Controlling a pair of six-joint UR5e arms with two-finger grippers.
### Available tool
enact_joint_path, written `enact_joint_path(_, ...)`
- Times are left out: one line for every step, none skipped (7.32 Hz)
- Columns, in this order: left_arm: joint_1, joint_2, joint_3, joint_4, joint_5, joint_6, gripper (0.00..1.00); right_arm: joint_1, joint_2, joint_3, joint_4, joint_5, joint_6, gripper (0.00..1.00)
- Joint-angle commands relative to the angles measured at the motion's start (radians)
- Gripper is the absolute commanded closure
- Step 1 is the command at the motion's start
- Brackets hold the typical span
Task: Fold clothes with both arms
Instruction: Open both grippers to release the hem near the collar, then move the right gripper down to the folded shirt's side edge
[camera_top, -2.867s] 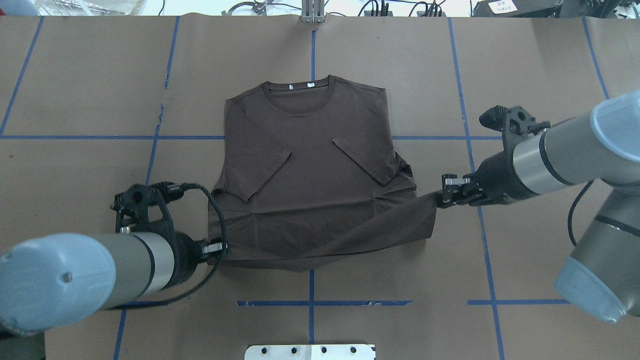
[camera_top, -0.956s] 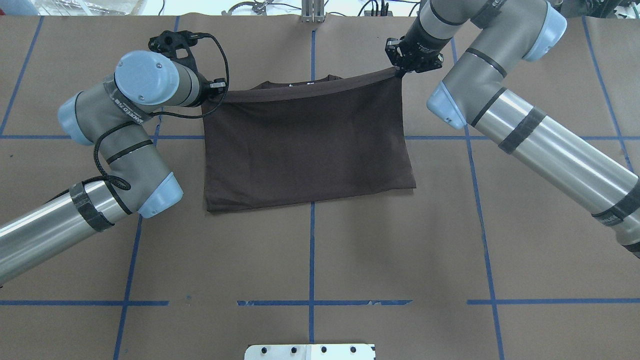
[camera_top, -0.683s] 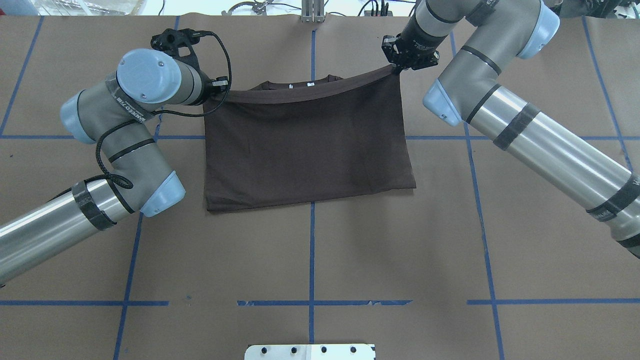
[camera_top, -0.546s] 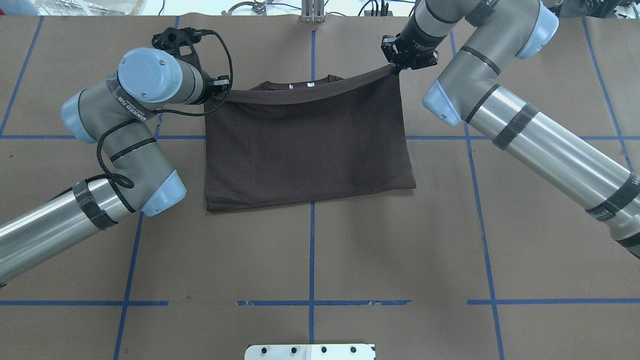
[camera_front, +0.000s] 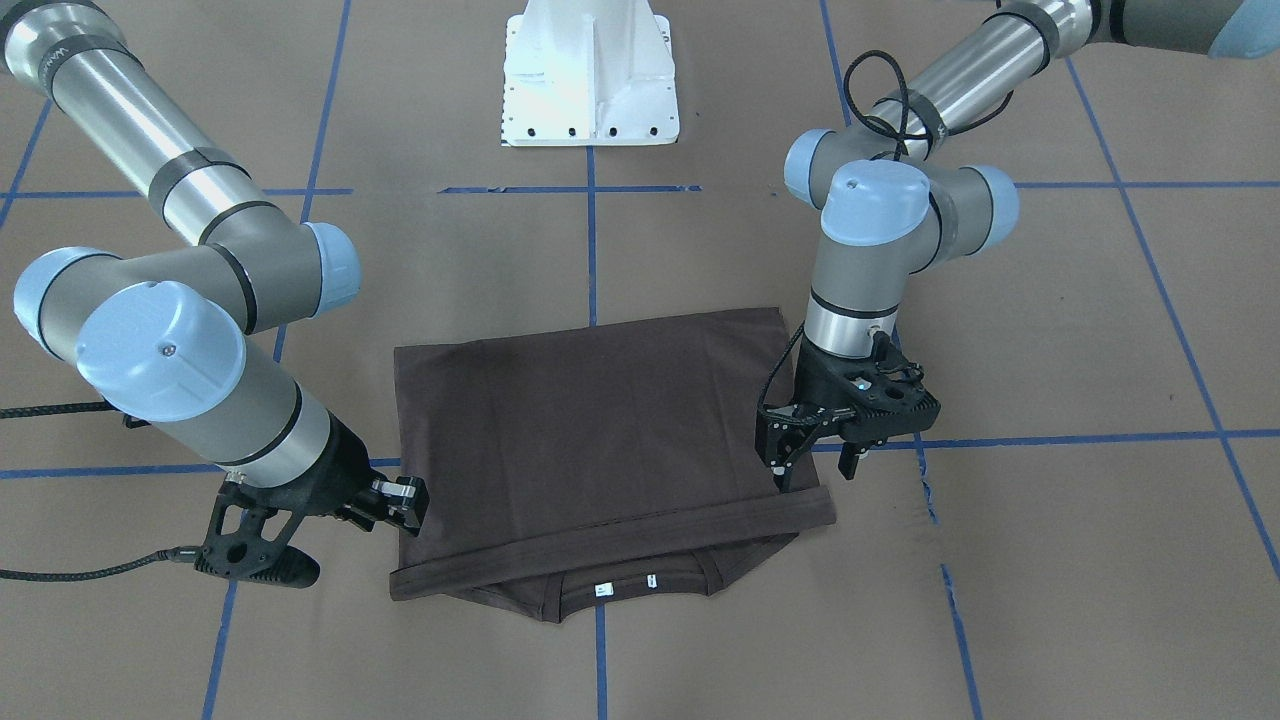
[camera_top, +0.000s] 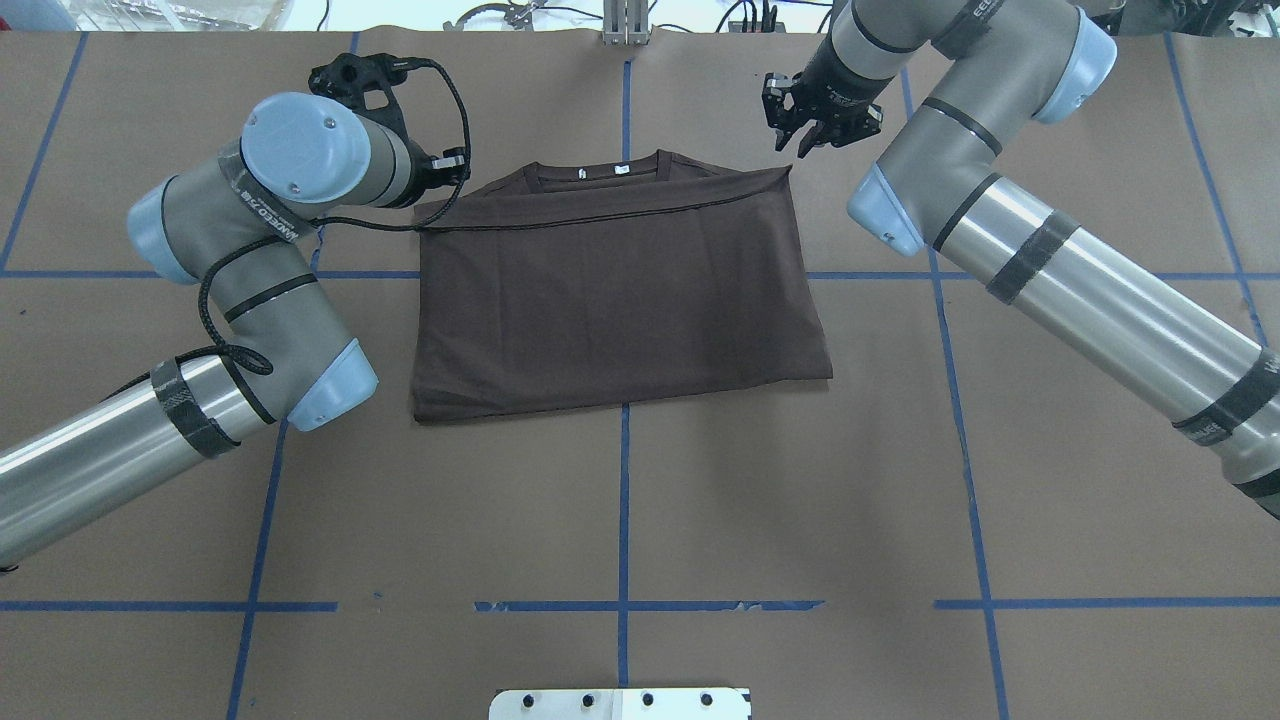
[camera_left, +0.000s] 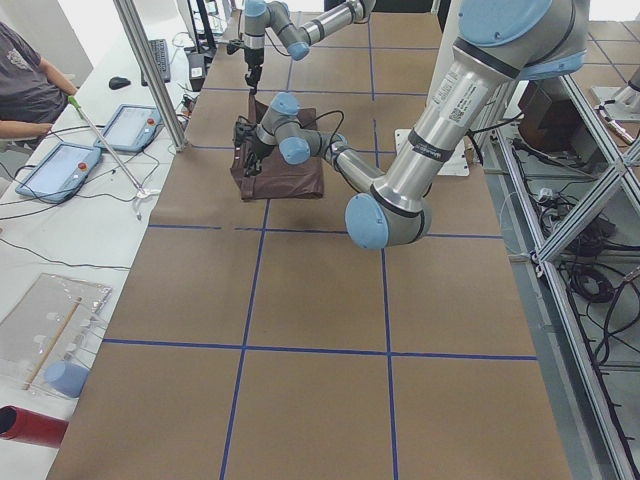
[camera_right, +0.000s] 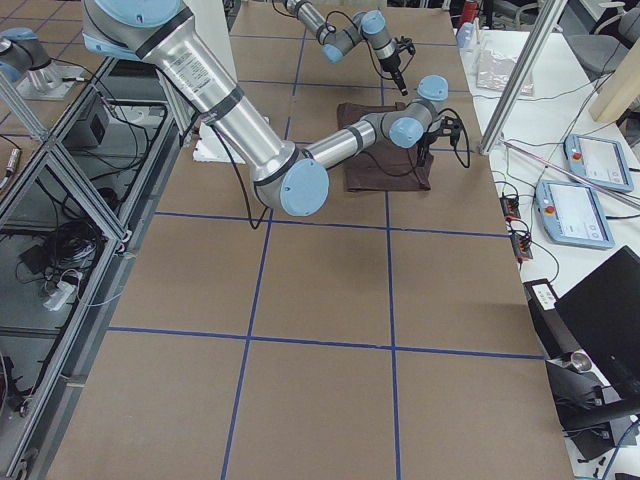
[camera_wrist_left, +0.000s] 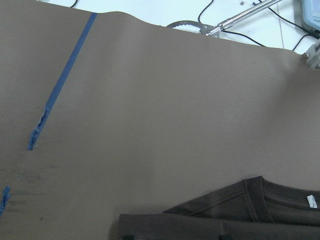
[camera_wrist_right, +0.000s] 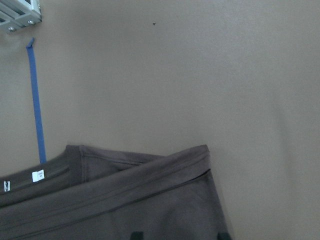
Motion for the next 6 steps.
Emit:
enact_joint_path(0.000,-0.006,-0.005,0.002,-0.045,-0.001,0.00,-0.025,-0.148,0.168,0.000,0.010,0.013,0.00)
enact_joint_path(0.001,-0.010,-0.012,0.002,-0.054,-0.004,0.00,-0.071,-0.216,0.216,0.001,-0.016,0.020,0.00)
enact_joint_path(0.001,-0.010,-0.025,0.006,-0.054,-0.006,0.00,-0.124,-0.274,0.288,-0.005,-0.054,0.031,0.00)
enact_joint_path(0.001,-0.010,-0.038,0.009,-0.054,-0.006,0.00,-0.157,-0.322,0.352,-0.005,-0.066,0.077,0.00)
enact_joint_path(0.001,-0.009,-0.042,0.009,-0.054,-0.004,0.00,-0.175,-0.345,0.400,-0.014,-0.062,0.137,0.00)
enact_joint_path(0.001,-0.010,-0.044,0.009,-0.054,-0.004,0.00,-0.209,-0.350,0.403,-0.014,-0.068,0.189,0.00)
